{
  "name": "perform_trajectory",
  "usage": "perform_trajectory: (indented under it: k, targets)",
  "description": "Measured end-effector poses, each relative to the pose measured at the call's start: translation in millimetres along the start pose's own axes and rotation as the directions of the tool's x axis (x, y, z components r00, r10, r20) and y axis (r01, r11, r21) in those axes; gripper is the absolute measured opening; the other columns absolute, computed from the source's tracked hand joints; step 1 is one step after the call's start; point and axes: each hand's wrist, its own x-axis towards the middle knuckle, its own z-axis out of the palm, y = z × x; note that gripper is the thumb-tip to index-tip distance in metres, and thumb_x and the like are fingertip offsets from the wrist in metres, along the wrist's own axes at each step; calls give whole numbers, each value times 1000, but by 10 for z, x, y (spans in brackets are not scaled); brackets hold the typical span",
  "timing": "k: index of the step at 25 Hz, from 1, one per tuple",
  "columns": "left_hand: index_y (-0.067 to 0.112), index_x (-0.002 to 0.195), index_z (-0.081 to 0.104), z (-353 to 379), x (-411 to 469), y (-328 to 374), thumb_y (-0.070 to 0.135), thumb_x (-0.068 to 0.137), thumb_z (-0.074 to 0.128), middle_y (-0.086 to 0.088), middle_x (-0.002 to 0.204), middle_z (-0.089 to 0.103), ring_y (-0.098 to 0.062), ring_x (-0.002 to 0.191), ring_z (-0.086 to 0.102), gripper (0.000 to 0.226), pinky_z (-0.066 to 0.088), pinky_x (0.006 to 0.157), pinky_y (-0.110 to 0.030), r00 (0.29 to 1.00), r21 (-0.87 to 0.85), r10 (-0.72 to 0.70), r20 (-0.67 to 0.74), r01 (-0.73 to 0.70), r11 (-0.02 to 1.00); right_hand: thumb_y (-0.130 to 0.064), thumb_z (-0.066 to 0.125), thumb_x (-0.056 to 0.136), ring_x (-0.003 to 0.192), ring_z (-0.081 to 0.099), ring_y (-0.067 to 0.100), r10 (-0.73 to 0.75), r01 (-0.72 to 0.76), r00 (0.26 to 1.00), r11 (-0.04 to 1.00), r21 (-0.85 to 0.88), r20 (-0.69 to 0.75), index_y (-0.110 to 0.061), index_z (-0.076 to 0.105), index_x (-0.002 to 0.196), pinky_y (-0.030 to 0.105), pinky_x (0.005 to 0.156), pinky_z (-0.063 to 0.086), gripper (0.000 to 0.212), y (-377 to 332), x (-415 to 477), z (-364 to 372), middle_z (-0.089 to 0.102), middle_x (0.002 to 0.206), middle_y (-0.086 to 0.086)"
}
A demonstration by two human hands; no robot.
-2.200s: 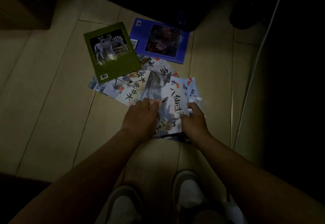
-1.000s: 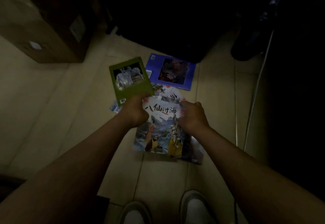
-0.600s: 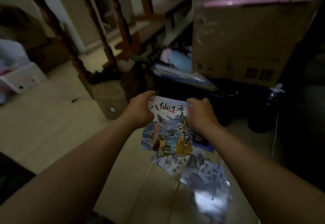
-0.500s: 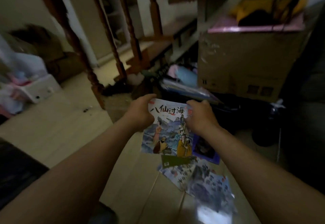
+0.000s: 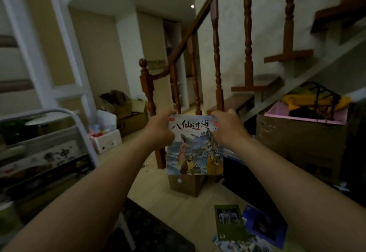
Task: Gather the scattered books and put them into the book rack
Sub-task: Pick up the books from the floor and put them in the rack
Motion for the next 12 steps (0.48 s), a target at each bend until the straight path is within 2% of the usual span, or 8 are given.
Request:
perform_trajectory:
  k: [4,8,10,12]
  targets:
    - [18,139,41,-855,-352,-37,-7,80,68,-7,124,55,-20,107,59,70,54,68,-20,998,89,26,-57,-21,996,-15,65,89,108,54,34,-109,108,994,994,-24,-29,-19,54,129,38,88,52,42,-844,-74,-198,44,127,14]
    - [22,114,46,-1744,-753,-235,-5,77,72,0,106,57,-19,98,62,53,59,66,-25,989,158,2,-151,22,987,-15,63,92,106,54,34,-227,229,972,973,39,-56,-17,53,121,36,79,47,31,-1775,-273,-197,44,123,13]
    - [23,109,43,-2155,-1000,-404,-3,78,72,1,101,57,-17,92,61,50,56,58,-21,977,206,-11,-214,56,977,-16,61,94,104,54,34,-296,301,953,950,83,-73,-16,51,119,36,77,47,27,-2250,-404,-108,43,121,13]
    - [21,109,43,-2478,-1250,-613,-1,78,73,-1,101,58,-18,90,63,48,57,60,-22,959,257,-26,-281,101,961,-18,56,96,103,55,35,-358,365,930,924,113,-84,-15,50,120,36,75,46,26,-2673,-523,22,43,120,13]
